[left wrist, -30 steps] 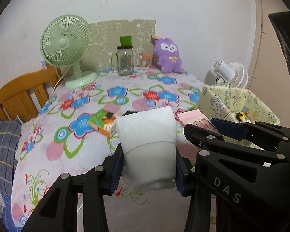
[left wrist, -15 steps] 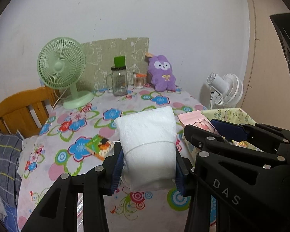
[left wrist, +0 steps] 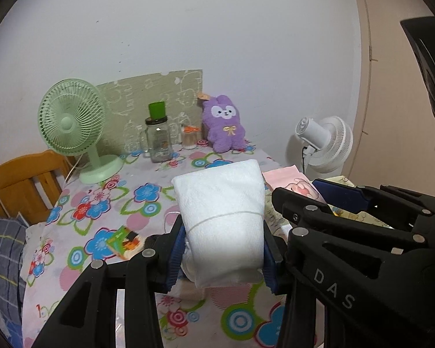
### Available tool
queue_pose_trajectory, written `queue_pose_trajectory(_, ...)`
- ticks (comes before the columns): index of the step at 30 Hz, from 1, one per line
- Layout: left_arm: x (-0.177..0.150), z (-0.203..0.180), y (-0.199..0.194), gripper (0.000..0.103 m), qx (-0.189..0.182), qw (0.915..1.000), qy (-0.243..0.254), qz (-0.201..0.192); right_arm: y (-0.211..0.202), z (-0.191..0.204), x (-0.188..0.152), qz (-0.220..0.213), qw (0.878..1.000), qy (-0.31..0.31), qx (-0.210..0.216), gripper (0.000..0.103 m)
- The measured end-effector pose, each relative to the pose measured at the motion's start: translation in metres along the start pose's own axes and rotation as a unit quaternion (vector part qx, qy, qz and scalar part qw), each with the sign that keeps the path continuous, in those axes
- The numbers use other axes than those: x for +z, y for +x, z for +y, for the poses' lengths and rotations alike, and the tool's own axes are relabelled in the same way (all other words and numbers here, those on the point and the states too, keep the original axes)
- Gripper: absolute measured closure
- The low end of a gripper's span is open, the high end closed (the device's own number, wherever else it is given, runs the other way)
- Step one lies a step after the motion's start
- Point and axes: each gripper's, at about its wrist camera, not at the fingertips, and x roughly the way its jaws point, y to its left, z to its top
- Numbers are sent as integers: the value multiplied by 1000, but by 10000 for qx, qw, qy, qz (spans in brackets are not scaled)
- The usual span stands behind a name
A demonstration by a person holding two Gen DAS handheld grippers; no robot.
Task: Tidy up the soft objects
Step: 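Carry the white cloth with the left tool while the right tool carries the wipes pack over the yellow box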
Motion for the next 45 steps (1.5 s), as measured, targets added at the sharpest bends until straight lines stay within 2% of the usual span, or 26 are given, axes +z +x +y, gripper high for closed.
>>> queue_pose_trajectory(15, 15, -41, 18, 56, -287, 9995, 159, -32, -3, -50, 4, -107, 9994, 258, -228, 62)
queue_pose_trajectory(33, 22, -92, 51, 56, -787, 9957, 473, 154, 0, -108, 0, -111, 9955, 699, -638, 62)
queue_pose_trajectory(41, 14, -111, 78, 46, -941, 9925, 588, 509, 17, -133, -7, 67, 9936, 890, -694, 62)
queue_pose_trajectory(45, 12, -117, 86, 30, -972, 9910, 654, 655, 26, -143, -10, 146, 9929, 978, -668, 62)
